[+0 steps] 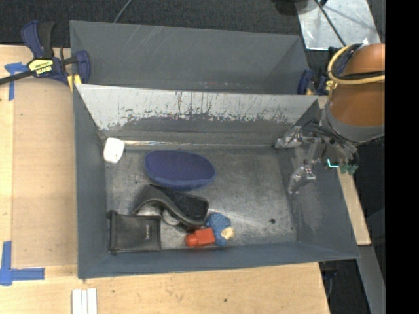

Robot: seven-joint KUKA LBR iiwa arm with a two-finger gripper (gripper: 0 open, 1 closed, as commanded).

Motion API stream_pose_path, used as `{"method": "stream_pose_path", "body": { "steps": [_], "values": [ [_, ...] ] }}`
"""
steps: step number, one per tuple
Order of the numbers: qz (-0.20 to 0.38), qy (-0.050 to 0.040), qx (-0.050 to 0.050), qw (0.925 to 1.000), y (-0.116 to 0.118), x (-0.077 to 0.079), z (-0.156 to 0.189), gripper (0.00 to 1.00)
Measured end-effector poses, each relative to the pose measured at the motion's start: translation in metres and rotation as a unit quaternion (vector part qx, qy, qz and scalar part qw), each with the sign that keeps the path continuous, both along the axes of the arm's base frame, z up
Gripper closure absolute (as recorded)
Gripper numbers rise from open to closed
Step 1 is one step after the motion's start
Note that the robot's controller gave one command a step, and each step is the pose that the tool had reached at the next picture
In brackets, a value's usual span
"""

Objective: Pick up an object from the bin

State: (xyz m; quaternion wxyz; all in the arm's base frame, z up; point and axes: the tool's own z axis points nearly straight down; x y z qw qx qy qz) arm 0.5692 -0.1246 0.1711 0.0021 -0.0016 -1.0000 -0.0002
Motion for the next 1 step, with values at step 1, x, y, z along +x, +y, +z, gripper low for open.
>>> {"method": "stream_pose_path", "body": {
  "steps": [1],
  "values": [
    [-0.02,-0.0056,-0.001,0.9998,0.1131,0.0244,-0.0977,0.0]
  ]
}}
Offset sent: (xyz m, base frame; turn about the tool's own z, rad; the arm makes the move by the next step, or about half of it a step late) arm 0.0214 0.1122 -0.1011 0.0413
